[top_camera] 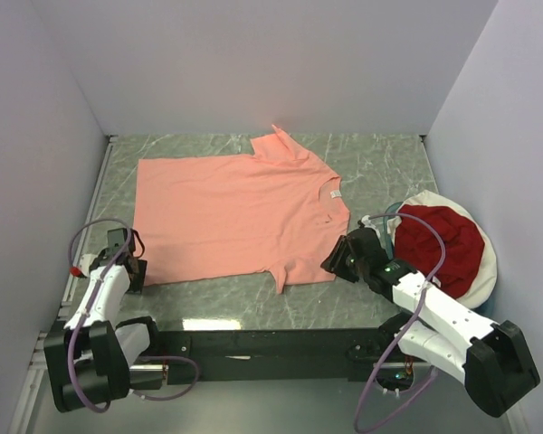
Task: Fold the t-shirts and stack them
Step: Fold the tshirt
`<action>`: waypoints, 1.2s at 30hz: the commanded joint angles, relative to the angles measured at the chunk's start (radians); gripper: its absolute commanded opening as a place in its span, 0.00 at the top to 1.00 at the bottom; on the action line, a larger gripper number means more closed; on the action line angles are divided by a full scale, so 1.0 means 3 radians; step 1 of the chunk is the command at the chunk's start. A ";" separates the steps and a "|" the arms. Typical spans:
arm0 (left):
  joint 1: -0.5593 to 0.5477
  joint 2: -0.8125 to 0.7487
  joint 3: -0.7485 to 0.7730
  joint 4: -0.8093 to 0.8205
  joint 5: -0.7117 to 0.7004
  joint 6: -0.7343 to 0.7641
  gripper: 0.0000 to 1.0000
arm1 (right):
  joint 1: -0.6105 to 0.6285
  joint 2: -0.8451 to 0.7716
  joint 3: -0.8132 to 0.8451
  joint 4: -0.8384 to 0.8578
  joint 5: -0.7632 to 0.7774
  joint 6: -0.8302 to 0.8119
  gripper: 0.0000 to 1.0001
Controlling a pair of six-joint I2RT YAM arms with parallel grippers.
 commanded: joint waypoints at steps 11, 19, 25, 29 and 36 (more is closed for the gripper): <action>0.0031 0.0503 0.0261 0.0213 0.0093 0.0141 0.82 | -0.0060 0.0507 0.0035 0.0243 0.0016 -0.0005 0.50; 0.0118 0.0641 0.0446 0.0193 -0.0116 0.0203 0.90 | -0.0054 0.0333 0.0010 0.0013 0.0072 -0.0005 0.49; 0.0267 0.0595 0.0420 0.0285 -0.0086 0.0284 0.89 | -0.0060 0.0317 -0.0077 -0.0003 0.0026 0.0010 0.48; 0.0287 0.0616 0.0400 0.0356 0.0001 0.0325 0.91 | -0.0034 0.0425 -0.0118 0.0130 -0.0137 0.0081 0.50; 0.0292 0.0641 0.0410 0.0372 0.0016 0.0366 0.91 | 0.0140 0.0287 -0.0241 0.0105 -0.0122 0.0225 0.50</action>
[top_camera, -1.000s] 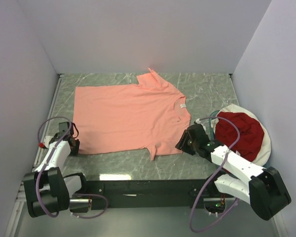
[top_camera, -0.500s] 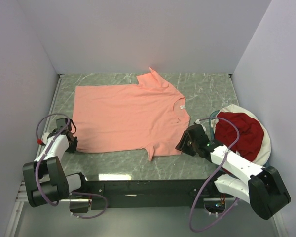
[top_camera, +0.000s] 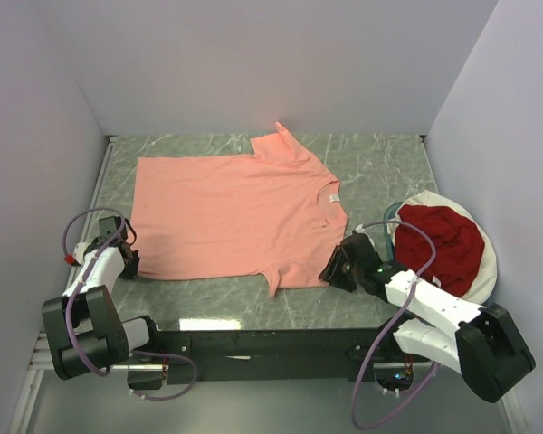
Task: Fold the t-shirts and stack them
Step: Fold the tshirt
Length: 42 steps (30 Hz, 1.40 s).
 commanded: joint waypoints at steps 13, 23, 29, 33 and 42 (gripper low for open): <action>0.0062 -0.0136 0.0099 -0.0059 -0.0109 0.0129 0.90 | 0.0171 0.0007 0.0061 -0.0032 0.0138 0.0088 0.97; 0.0072 -0.0290 0.0175 -0.0100 -0.0104 0.0190 0.94 | 0.0161 -0.0536 0.0546 -0.0594 0.0317 -0.0163 1.00; 0.0078 -0.0239 0.0400 0.0013 0.0198 0.0287 0.92 | -0.0064 -0.0209 0.0945 -0.0570 0.0271 -0.0388 1.00; 0.0067 -0.0050 0.0543 0.0115 0.0371 0.0313 0.92 | -0.0284 0.0098 0.1180 -0.0447 0.0153 -0.0521 1.00; 0.0047 0.0640 0.0952 0.0110 0.0535 0.0374 0.89 | -0.0662 0.0706 0.1503 -0.0206 -0.0204 -0.0659 1.00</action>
